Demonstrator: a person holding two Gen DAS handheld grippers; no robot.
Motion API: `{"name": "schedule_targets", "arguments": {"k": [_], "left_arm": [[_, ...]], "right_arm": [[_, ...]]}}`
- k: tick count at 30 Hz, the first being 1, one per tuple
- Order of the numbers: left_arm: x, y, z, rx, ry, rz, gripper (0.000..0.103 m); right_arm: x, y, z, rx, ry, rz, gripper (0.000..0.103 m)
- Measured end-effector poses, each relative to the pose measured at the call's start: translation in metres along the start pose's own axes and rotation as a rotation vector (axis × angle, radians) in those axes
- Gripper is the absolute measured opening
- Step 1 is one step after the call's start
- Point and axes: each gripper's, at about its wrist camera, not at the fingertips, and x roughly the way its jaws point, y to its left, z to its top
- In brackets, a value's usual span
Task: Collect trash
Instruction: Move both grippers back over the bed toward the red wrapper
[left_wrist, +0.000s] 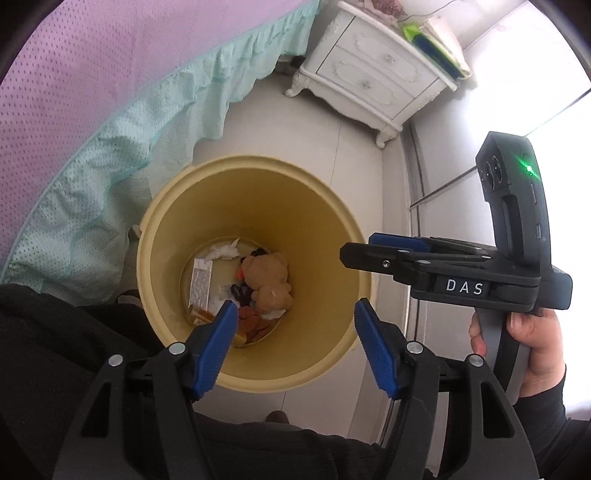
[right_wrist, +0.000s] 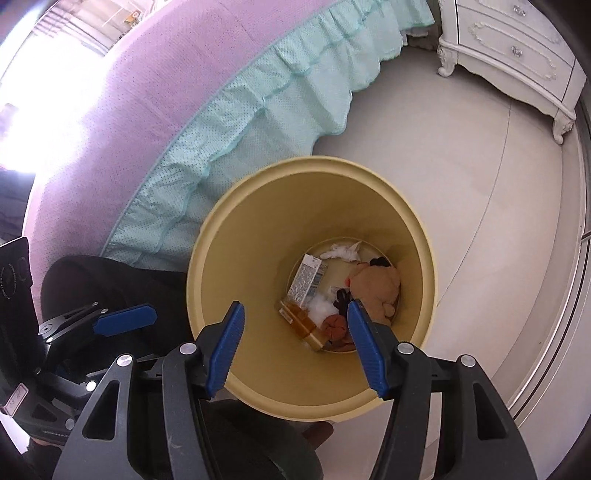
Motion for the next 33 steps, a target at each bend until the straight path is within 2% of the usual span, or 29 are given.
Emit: {"name": "schedule_targets", "arguments": {"k": [5,9,16,21,23,25,27,31,33], "left_arm": [[-0.033,0.008,0.005,-0.015,-0.100,-0.008,0.065],[-0.082,0.025,0.005,-0.040,-0.250,0.054,0.066],[-0.192,0.055,-0.020,-0.097,-0.509,0.277,0.079],[-0.260,0.081,-0.041,-0.183,-0.623,0.407,0.090],[-0.282,0.091,-0.049,-0.211,-0.663,0.473,0.099],[-0.302,0.101,-0.058,-0.250,-0.705,0.536,0.099],[-0.322,0.117,-0.067,-0.303,-0.737,0.587,0.099],[-0.354,0.151,-0.082,-0.418,-0.786,0.633,0.099],[-0.368,0.170,-0.090,-0.467,-0.804,0.664,0.099]], "right_arm": [[-0.024,0.026,0.008,-0.066,-0.069,0.059,0.057],[-0.046,0.062,0.018,-0.161,-0.153,0.125,0.060],[-0.073,0.153,0.043,-0.397,-0.265,0.266,0.072],[-0.071,0.226,0.061,-0.529,-0.274,0.360,0.079],[-0.071,0.254,0.068,-0.574,-0.284,0.388,0.081],[-0.072,0.280,0.074,-0.609,-0.300,0.426,0.088],[-0.073,0.306,0.078,-0.650,-0.318,0.469,0.089],[-0.078,0.356,0.078,-0.755,-0.386,0.549,0.091],[-0.076,0.382,0.077,-0.814,-0.404,0.561,0.091]]}}
